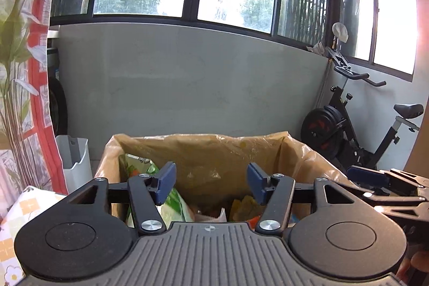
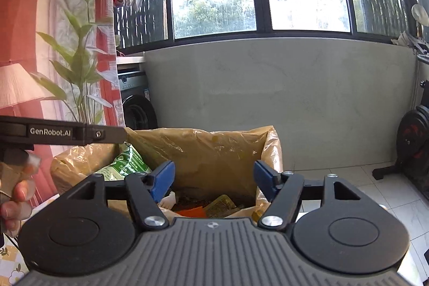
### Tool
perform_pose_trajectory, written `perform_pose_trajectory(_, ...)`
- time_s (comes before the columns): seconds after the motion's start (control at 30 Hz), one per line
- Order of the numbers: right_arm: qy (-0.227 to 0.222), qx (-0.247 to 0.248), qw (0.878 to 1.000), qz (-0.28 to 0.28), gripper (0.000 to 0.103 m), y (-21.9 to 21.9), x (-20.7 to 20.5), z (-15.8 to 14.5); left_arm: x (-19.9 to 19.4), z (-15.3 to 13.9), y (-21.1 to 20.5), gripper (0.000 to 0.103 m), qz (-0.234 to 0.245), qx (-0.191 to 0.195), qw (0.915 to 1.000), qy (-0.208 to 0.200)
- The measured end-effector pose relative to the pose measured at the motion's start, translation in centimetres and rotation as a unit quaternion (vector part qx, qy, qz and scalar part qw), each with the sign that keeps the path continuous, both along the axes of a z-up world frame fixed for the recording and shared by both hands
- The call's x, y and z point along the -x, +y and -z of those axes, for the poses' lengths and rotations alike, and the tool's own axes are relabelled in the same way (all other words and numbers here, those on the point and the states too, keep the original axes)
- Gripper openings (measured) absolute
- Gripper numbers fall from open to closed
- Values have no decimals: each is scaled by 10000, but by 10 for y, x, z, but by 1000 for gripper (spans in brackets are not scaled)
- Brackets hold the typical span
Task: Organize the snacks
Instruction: 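Lower the green packet and cookie into the box and open both grippers, then move both grippers back to the orange printed packet on the table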
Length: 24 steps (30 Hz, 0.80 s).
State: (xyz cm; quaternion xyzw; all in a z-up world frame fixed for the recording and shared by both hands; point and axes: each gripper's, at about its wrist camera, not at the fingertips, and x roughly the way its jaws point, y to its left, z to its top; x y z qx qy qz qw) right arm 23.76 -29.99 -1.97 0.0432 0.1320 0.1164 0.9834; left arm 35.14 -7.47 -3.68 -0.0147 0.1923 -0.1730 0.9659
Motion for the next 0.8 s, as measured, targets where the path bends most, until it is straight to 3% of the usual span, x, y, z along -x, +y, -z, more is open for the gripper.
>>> perform_pose_trajectory(0.23,-139,-345,9993,-99,68,3,38,-2,39,-2,33,62,-63,-237,9997,6)
perform_pose_trajectory(0.4,-190,-356,9990,-187,69,12,62,3,63,-1,62,88,-196,-215,9993,223)
perform_pose_trajectory(0.47,-175,-362,9990,-211,69,19,70,7,71,4,74,91,-317,-211,9988,299)
perform_pose_trajectory(0.8,204,-171,9989,-397,71,52,94,55,97,48,98,90,-425,-679,9942,721)
